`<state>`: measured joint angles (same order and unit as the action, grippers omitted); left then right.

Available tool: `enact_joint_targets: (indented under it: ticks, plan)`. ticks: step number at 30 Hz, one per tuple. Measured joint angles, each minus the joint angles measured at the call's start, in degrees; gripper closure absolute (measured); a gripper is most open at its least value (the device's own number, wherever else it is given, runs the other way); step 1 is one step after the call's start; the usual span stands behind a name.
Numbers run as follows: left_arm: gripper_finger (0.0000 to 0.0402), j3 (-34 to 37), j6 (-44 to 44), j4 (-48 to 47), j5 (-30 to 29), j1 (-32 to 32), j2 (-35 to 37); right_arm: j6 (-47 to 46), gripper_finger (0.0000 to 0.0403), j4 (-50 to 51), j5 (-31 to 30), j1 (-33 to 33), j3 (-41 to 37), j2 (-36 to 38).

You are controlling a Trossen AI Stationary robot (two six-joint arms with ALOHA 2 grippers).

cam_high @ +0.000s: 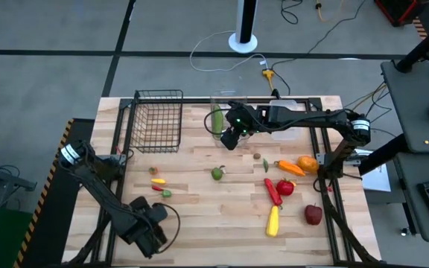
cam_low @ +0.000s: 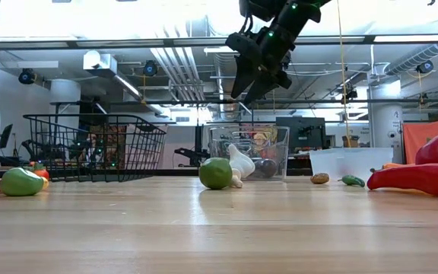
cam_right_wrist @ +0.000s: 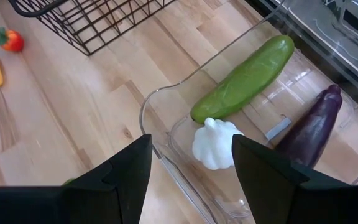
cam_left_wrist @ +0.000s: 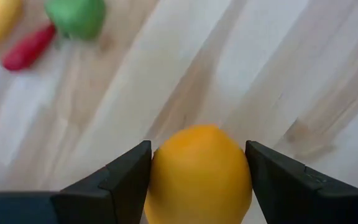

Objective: Sort produce into baskets
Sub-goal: Put the yellow lemon into the black wire basket

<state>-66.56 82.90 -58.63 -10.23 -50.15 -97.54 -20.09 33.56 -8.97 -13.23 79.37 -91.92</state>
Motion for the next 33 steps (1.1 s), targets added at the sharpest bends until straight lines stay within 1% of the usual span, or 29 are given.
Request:
enact_joint_targets:
  ticks: [5,11,16,21,24,30,33]
  plan:
    - [0.0171,-5.1,-4.2,-3.3,-9.3,0.6,0.0,0.4,0.0188,0.0,0.0,0.0,0.0,0.0]
    - [0.0171,-11.4,-11.3,-10.2,-22.9,3.9,0.5,1.1,0.0188,0.8,0.2,0.0,0.0,0.0]
    - [0.0171,-12.5,-20.0,-12.6,-29.5,8.0,4.0,1.4,0.0188,4.2,0.1,0.0,0.0,0.7]
    - [0.0171,-10.3,-27.4,-15.4,-30.7,13.5,10.0,1.0,0.0188,8.9,0.0,0.1,0.0,2.5]
    - [0.0171,-7.9,-31.6,-15.8,-31.2,18.0,14.6,0.6,0.0188,10.8,0.0,0.4,0.0,3.8]
    - [0.0171,-2.8,-40.2,-14.1,-32.3,29.9,23.7,0.2,0.0188,12.8,0.0,1.4,0.0,7.2]
    - [0.0171,-1.0,-46.4,-10.7,-30.7,36.9,27.2,0.1,0.0188,13.2,0.0,1.9,-0.2,9.0]
